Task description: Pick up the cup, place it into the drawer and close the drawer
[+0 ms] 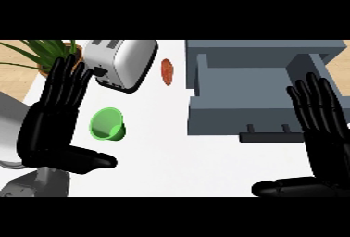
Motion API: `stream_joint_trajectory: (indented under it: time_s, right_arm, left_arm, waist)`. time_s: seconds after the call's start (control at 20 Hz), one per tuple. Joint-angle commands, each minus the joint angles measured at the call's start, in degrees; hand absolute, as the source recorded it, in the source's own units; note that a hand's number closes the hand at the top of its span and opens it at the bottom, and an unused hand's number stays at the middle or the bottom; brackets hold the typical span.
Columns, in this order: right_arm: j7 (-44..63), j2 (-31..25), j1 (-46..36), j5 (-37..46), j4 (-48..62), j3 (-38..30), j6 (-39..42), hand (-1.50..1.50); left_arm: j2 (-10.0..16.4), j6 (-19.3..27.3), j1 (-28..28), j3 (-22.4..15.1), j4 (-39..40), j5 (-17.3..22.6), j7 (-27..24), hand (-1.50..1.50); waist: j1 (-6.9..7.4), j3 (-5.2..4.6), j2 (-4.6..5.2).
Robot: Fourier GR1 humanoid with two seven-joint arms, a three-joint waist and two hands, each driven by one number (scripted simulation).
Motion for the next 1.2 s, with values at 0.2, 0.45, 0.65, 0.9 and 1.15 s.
stream_joint_trajectory:
  time_s: [0.2,0.45,0.65,0.9,1.15]
  right_arm:
    - [4.4,1.9,-3.5,1.8,-1.2,1.0,-2.4,-1.5]
    - [-2.3,1.8,-1.7,1.1,3.9,0.5,1.4,-1.5]
    - [0.9,2.4,-4.6,3.1,3.1,0.4,-1.2,-1.5]
    - [1.6,0.8,-3.4,-0.1,1.2,-2.2,1.0,-1.5]
    - [3.7,1.4,-6.6,1.6,0.7,-1.4,-0.8,-1.5]
  left_arm:
    - [0.2,-0.7,-2.8,2.2,3.4,2.2,0.5,-1.5]
    - [0.4,-1.1,-3.0,2.0,5.0,1.5,0.1,-1.5]
    - [-1.4,0.1,-0.8,0.6,8.3,-2.5,-4.9,-1.5]
    - [1.7,-2.6,1.1,4.7,8.5,1.3,-3.6,-1.5]
    - [-1.7,2.5,2.5,-0.1,5.4,-2.8,1.3,-1.5]
  waist:
    - [0.11,0.02,-0.02]
    - [0.12,0.03,0.0]
    - [0.15,0.02,0.03]
    - [0.17,0.02,-0.01]
    - [0.27,0.02,-0.04]
